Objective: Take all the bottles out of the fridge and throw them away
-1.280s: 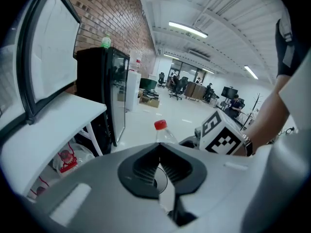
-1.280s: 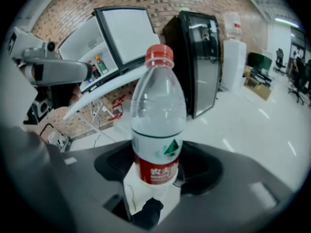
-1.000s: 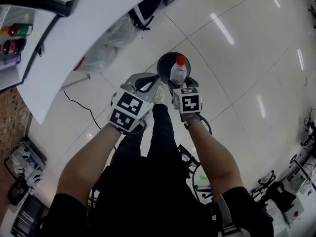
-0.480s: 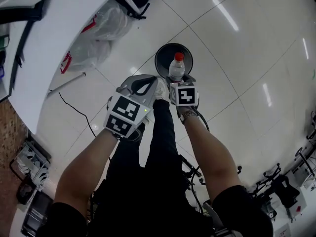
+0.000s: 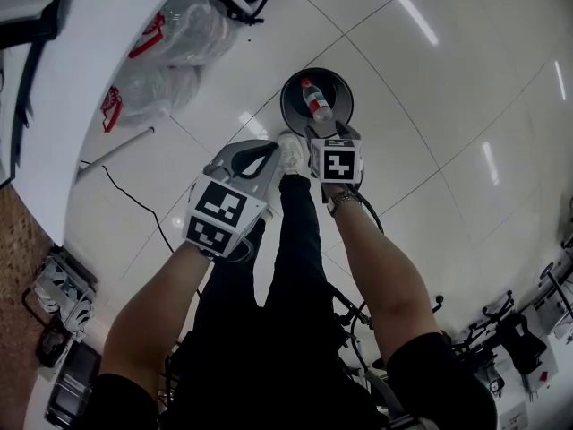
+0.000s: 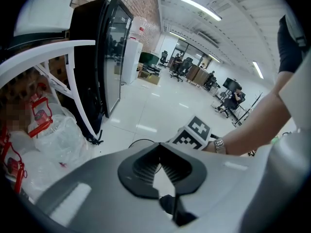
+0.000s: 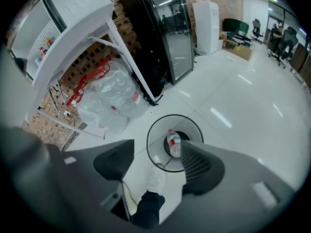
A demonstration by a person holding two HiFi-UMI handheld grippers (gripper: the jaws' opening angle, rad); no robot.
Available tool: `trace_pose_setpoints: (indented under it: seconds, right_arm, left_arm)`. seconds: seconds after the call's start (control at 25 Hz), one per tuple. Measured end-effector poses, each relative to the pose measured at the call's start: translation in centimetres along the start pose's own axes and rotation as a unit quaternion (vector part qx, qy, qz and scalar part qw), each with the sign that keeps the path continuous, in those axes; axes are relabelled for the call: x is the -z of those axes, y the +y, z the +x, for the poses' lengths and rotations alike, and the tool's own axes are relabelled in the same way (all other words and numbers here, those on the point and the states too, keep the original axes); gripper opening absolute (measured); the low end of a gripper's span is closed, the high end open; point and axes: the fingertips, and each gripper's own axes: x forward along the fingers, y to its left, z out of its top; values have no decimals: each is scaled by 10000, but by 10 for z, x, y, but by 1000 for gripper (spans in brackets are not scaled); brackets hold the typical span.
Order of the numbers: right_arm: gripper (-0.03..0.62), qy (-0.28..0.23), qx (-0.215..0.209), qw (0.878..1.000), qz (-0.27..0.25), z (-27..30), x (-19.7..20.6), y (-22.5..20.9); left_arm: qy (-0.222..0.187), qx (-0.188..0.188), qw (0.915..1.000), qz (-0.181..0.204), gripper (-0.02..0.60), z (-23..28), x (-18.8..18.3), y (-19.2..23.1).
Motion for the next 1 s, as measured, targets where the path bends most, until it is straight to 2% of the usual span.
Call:
trace_pose_setpoints:
  seconds: [0.28,0.52,1.0]
  right_arm:
    - [299,3,-151,9999,-26,-15,2,12]
    - [291,-201,-292,9992,-190,-45,-19,33]
    - [291,-559,-703,9912,-976,-120,-67,87]
  left_arm:
    - [-111,-43,9999,-8,3,-8,-9,-4]
    - [-311,-186,9993,-12,3,-29,-27,-5]
    - [-841,-793,9932,-165,3,-98,-55,-7]
